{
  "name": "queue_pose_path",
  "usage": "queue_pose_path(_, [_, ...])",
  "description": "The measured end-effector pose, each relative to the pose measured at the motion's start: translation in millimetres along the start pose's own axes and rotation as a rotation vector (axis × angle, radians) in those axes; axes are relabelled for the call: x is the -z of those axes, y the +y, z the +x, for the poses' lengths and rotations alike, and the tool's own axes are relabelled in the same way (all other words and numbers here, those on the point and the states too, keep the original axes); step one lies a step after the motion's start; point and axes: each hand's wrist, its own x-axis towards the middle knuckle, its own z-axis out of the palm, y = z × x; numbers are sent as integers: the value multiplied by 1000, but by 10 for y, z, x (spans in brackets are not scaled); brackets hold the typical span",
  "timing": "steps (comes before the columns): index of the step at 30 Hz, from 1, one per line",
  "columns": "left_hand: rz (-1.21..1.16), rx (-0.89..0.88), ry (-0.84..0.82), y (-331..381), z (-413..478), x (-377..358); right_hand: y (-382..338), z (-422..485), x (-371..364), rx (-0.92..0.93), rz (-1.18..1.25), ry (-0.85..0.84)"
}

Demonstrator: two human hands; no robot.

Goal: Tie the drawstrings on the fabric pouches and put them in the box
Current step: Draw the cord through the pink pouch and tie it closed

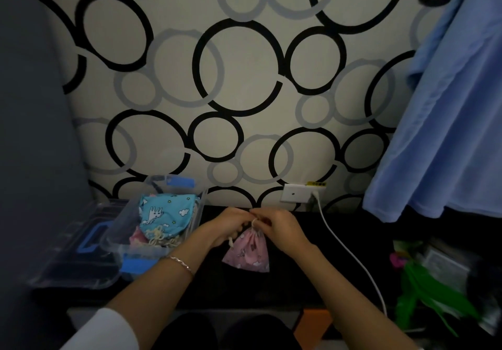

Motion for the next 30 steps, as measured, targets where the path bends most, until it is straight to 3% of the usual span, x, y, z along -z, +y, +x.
queue_pose_path(2, [-46,25,-2,-8,21,11,-12,-20,-14,137,-150,86])
queue_pose_path(5, [-146,81,-55,17,23,44,-5,-56,-77,131,-141,200])
queue_pose_path(11, [-229,106,-141,38,13,95,-114,-70,-194,-116,230,273])
queue_pose_path(14, [-383,148,-189,-1,16,156,-157,-61,-147,-252,465,251])
queue_pose_path(19, [-79,102,-167,-71,3,156,-175,-37,-131,-562,874,98])
queue_pose_path(23, [158,64,-62,-62,-47,146,-109,-30,-88,-729,1193,86])
queue_pose_path(26, [239,62,-17,-98,-64,193,-23,-55,16,-776,1495,65])
queue_pose_path(30, [263,35,-1,-151,-49,170,70,-122,9,-757,1687,71])
